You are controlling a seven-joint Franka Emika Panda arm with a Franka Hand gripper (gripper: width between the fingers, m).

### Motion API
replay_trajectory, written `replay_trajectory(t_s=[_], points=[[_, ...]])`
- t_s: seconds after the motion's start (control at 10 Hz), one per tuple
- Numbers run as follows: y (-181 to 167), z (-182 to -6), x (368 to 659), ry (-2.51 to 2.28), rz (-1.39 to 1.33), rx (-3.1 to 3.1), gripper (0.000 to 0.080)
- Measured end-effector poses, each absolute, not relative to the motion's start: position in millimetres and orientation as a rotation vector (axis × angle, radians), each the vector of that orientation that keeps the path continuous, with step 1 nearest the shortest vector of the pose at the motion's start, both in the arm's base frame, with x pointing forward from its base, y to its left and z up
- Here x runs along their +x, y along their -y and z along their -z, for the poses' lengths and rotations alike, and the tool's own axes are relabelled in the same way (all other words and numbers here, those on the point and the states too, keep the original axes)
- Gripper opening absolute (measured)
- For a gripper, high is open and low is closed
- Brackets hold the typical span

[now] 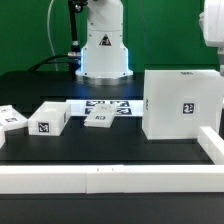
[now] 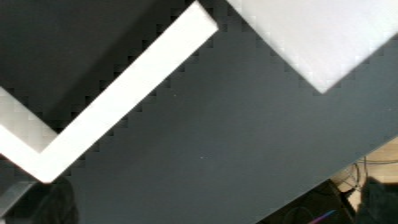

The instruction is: Assemble cabinet

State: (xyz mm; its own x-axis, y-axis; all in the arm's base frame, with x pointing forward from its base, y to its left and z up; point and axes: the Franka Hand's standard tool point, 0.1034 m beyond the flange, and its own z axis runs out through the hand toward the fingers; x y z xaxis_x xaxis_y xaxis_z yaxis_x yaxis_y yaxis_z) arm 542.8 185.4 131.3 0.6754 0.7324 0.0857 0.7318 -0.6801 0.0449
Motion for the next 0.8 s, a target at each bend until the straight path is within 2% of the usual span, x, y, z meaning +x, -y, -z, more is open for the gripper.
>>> replay_trajectory(t_s=[0.2,0.4,0.8], points=[[-188,-129.5,540,-1.466,-0.132,2.722,0.0796],[-207,-117.6,528,-1.69,-0.095,2.515,0.0796],[-202,-115.3,527,-1.669,-0.111,2.549,0.0796]])
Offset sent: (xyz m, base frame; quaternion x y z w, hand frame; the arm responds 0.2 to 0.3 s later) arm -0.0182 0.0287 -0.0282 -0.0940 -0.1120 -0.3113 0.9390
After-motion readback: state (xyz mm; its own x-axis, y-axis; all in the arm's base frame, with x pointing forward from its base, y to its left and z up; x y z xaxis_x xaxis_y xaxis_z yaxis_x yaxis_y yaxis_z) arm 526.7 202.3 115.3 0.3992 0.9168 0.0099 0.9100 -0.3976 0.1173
